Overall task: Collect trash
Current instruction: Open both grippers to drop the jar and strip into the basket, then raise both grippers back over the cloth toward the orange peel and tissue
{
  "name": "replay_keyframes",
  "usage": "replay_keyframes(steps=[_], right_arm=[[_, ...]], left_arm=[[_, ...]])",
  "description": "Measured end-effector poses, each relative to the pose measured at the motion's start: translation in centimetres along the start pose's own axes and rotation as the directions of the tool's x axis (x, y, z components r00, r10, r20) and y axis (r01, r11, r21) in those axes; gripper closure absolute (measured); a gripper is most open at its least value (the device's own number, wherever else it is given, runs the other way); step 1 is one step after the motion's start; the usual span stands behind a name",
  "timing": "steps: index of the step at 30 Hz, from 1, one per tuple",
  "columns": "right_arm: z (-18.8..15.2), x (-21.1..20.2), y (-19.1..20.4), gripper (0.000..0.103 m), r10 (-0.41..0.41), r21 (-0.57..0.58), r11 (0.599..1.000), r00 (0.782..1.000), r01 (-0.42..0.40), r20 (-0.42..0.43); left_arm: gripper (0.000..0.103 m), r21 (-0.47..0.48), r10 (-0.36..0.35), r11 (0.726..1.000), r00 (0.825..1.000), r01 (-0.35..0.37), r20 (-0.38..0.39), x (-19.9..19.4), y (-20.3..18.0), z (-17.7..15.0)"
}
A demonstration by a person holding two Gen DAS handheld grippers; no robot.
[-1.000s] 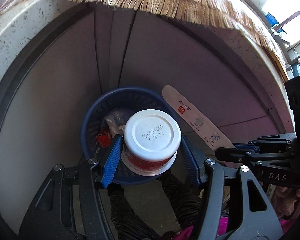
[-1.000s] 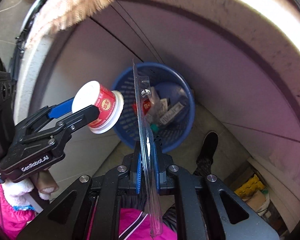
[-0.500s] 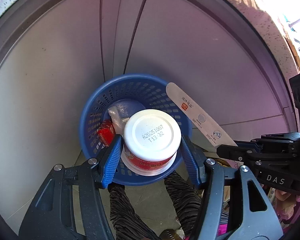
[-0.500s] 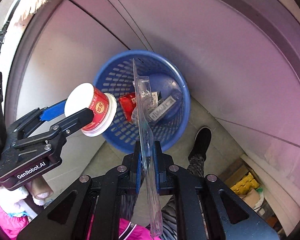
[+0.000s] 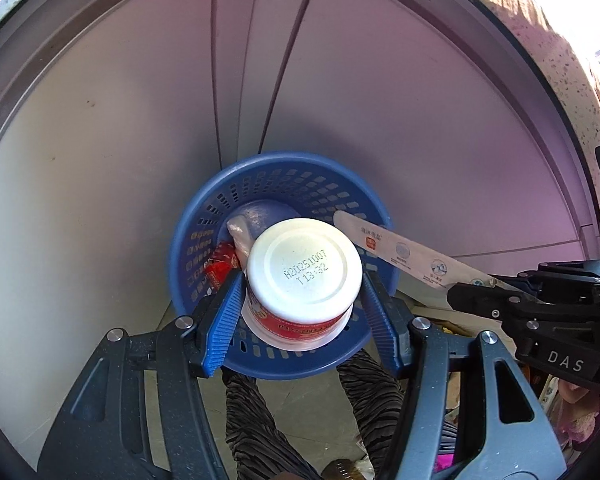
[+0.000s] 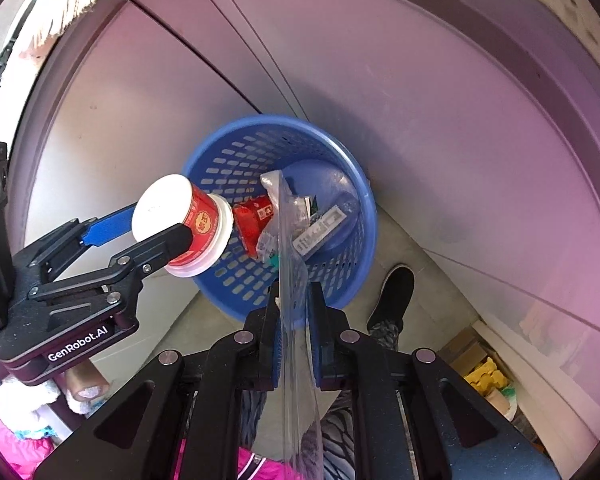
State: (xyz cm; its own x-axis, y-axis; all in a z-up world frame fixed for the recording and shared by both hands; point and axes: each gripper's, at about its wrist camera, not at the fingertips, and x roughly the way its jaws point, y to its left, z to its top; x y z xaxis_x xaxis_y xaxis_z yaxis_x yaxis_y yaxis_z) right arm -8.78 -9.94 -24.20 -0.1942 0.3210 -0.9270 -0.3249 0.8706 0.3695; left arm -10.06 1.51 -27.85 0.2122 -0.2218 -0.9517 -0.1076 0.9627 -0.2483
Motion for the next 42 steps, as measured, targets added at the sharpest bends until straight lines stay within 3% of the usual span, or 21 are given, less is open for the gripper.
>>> replay_keyframes(steps=[5,10,12,14,26,33,42], right_arm=[[0.2,-0.4,0.2,0.092,-0.001,-0.008,1.0,1.0,0.001,0.007],[0.5,-1.1,0.3,0.073,-0.001,-0.006,1.0,1.0,0.001,0.028],[0.5,-1.3,0.3,0.073,0.003,-0.008,1.0,1.0,-0.003,0.029],[0.5,-1.4,0.4,0.073,0.006,-0.013,1.0,1.0,-0.005,0.03],[0.6,-3.6,-0.3,0.073,0.037,-0.02,0.999,0.998,-0.036,0.045],[0.3,-7.3,0.2,0.073,0.067,-0.081,0.995,0.994,-0.06,0.083],[0.6,-12.6,1.1,0.072,0.116,-0.157,0.983,0.979,-0.09,0.167]], left_arm=[[0.042,-0.009,0.007,1.0,1.0,-0.007,-0.016,0.1,0.2,0.3],[0.042,-0.003,0.006,1.0,1.0,-0.006,-0.012,0.1,0.3,0.6],[0.041,-0.003,0.005,1.0,1.0,-0.005,-0.01,0.0,0.3,0.7],[0.034,-0.005,0.005,1.0,1.0,-0.005,-0.009,0.0,0.3,0.8],[0.034,0.026,0.015,1.0,1.0,-0.016,0.015,-2.2,0.1,1.0],[0.034,0.047,0.015,0.999,0.996,-0.019,0.085,-5.8,-0.6,0.9],[0.034,0.033,-0.01,0.999,0.976,0.002,0.218,-11.5,-1.2,3.0]])
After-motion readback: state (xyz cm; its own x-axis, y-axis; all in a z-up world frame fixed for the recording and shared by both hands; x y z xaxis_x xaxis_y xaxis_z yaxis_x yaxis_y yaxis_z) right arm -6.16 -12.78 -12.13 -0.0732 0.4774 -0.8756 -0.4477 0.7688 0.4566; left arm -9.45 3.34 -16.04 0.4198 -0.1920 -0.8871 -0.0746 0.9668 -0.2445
